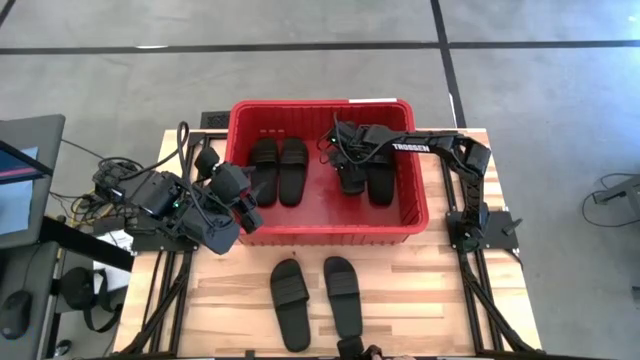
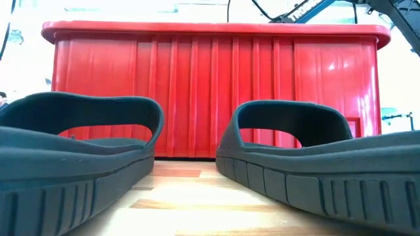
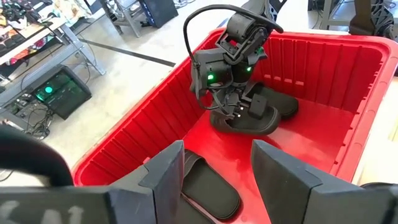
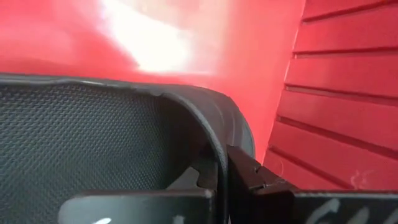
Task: Pick and place slides into bin
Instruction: Put the black slides into the red bin
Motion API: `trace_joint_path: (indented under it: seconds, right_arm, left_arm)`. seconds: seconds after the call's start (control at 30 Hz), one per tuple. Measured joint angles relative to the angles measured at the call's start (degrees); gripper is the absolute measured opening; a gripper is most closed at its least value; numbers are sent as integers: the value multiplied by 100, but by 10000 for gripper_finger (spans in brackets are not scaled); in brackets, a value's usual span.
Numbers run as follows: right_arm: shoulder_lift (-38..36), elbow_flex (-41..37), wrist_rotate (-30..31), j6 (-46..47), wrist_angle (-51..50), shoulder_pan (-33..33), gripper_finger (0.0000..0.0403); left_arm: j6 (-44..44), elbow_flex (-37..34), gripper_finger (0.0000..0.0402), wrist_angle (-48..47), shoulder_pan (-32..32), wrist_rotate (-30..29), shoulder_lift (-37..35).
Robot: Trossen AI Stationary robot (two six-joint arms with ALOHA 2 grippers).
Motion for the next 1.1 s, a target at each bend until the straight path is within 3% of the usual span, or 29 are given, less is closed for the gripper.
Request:
trace_joint_path:
  seconds: [0.8, 1.1]
  right_arm:
    - [8, 4, 66, -31, 28, -186, 0]
    - [4, 7, -306, 183, -62, -245, 22]
  left_arm:
    - [-241, 1, 177, 2, 22, 137, 0]
    - [-185, -1, 177, 1, 22, 153, 0]
